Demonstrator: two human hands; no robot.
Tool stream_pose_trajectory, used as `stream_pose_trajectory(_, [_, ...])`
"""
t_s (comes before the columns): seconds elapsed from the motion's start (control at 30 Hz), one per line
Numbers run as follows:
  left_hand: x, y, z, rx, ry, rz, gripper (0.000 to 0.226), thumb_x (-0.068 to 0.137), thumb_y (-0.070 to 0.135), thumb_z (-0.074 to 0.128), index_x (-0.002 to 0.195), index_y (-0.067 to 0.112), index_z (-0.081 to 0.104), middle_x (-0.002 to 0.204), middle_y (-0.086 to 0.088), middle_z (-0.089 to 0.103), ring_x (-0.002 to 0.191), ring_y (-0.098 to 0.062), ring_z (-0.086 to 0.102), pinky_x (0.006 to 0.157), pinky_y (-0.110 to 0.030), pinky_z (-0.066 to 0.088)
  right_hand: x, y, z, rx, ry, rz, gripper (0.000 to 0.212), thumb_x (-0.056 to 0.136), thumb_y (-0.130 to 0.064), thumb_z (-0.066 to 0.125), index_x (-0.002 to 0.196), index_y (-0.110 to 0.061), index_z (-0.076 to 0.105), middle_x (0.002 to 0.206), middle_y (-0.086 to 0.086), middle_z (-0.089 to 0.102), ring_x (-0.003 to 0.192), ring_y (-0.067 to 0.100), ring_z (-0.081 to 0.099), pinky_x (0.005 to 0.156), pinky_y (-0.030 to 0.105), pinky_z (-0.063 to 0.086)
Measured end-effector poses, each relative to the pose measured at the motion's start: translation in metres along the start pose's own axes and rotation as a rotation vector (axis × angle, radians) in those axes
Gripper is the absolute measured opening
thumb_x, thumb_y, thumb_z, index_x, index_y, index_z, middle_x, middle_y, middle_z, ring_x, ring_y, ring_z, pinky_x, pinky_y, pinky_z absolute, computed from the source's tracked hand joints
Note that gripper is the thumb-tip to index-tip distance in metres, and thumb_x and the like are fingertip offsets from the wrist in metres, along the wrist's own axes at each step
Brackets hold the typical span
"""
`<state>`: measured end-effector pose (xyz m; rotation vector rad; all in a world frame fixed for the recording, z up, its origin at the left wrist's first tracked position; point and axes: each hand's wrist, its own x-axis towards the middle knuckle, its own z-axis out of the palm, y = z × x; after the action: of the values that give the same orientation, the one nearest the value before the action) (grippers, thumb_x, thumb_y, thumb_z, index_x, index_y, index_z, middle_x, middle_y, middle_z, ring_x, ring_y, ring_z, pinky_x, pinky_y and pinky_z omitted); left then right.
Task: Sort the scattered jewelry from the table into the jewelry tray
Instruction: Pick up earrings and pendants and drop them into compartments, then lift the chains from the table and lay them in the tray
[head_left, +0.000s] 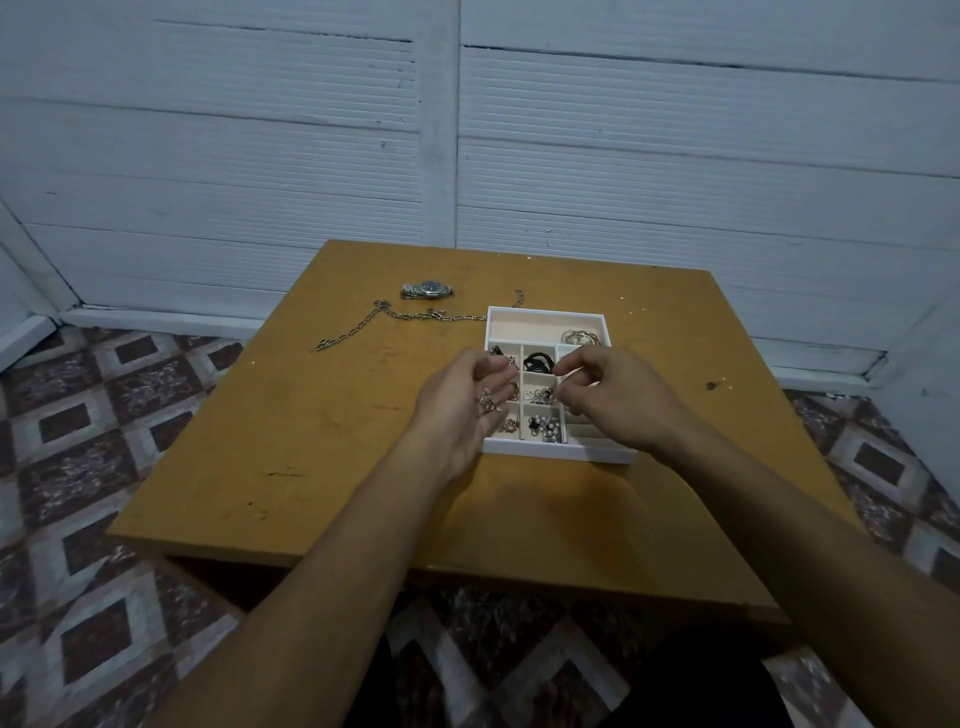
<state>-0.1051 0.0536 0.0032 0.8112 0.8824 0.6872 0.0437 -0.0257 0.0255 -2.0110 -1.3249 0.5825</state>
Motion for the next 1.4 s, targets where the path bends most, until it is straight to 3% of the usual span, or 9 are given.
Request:
stream_pose_trajectory(0.17, [-0.001,0.003,0.004,0.060,-0.020,-0.001,0.027,0.095,0.026,0.046,0.103,0.009,0.066,0.109,-0.008,0.072,0.111,-0.022,0.061,0.090,-0.032,0.045,-0.001,0.001,-0.001,0.013,0.006,0.012,0.016,0.087,-0.013,0.060,0.100,-0.021,0.065,0.082,0.003,0.072,0.078,0.026,0.068,0.069,0.036,0.055])
stream_pose_trajectory(0.27, [-0.003,0.004,0.006,0.110,-0.037,0.014,0.030,0.097,0.028,0.043,0.108,0.011,0.065,0.111,-0.007,0.071,0.113,-0.022,0.061,0.104,-0.035,0.041,-0.003,-0.001,-0.001,0.009,0.004,0.008,0.016,0.087,-0.013,0.059,0.100,-0.021,0.065,0.083,0.006,0.072,0.078,0.028,0.068,0.068,0.037,0.055])
stream_pose_trajectory(0.4, [-0.006,0.004,0.005,0.112,-0.039,0.031,0.030,0.098,0.027,0.043,0.109,0.010,0.064,0.112,-0.007,0.071,0.111,-0.023,0.063,0.105,-0.037,0.043,-0.005,-0.004,0.000,0.028,-0.008,0.009,0.015,0.088,-0.013,0.060,0.100,-0.020,0.065,0.077,-0.002,0.071,0.072,0.018,0.067,0.065,0.029,0.052])
stream_pose_trajectory(0.5, [-0.010,0.003,0.000,0.092,-0.048,0.054,0.029,0.098,0.025,0.044,0.108,0.007,0.065,0.107,-0.008,0.073,0.103,-0.023,0.067,0.098,-0.039,0.050,-0.006,-0.008,0.006,0.066,-0.009,0.003,0.013,0.088,-0.014,0.060,0.096,-0.022,0.066,0.079,-0.001,0.070,0.070,0.013,0.065,0.066,0.029,0.052])
stream_pose_trajectory(0.63, [-0.016,0.012,-0.016,0.120,-0.046,0.095,0.025,0.098,0.019,0.047,0.106,0.004,0.065,0.099,-0.011,0.074,0.095,-0.030,0.069,0.086,-0.039,0.057,-0.001,-0.020,0.018,0.054,0.044,-0.036,0.021,0.088,-0.015,0.061,0.107,-0.024,0.064,0.102,-0.008,0.065,0.078,0.012,0.062,0.060,0.017,0.047])
stream_pose_trajectory(0.8, [-0.017,0.040,-0.053,0.417,0.052,0.205,0.021,0.098,0.022,0.049,0.104,0.012,0.067,0.100,-0.004,0.073,0.080,-0.017,0.068,0.074,-0.031,0.057,0.031,-0.046,0.033,-0.028,0.034,-0.120,0.026,0.087,-0.012,0.060,0.112,-0.019,0.064,0.110,-0.006,0.062,0.081,0.012,0.061,0.063,0.020,0.042])
stream_pose_trajectory(1.07, [0.009,0.081,-0.129,0.503,0.225,0.272,0.021,0.100,0.022,0.047,0.105,0.014,0.066,0.100,-0.004,0.072,0.081,-0.017,0.068,0.078,-0.033,0.055,0.115,-0.089,0.103,-0.344,-0.081,-0.266,0.031,0.088,-0.013,0.061,0.119,-0.016,0.063,0.124,0.005,0.062,0.112,0.022,0.056,0.093,0.034,0.048])
stream_pose_trajectory(1.23, [0.031,0.096,-0.160,0.506,0.269,0.279,0.017,0.099,0.018,0.049,0.106,0.014,0.064,0.100,-0.006,0.071,0.079,-0.020,0.066,0.067,-0.028,0.055,0.158,-0.096,0.138,-0.540,-0.033,-0.246,0.035,0.091,-0.018,0.057,0.126,-0.016,0.057,0.132,0.010,0.054,0.119,0.029,0.049,0.099,0.039,0.045])
stream_pose_trajectory(1.4, [0.048,0.098,-0.178,0.472,0.306,0.274,0.015,0.097,0.017,0.051,0.102,0.015,0.066,0.097,-0.005,0.072,0.084,-0.025,0.069,0.076,-0.035,0.058,0.180,-0.094,0.158,-0.627,-0.046,-0.155,0.032,0.094,-0.027,0.054,0.124,-0.015,0.055,0.129,0.011,0.056,0.125,0.033,0.045,0.106,0.047,0.038])
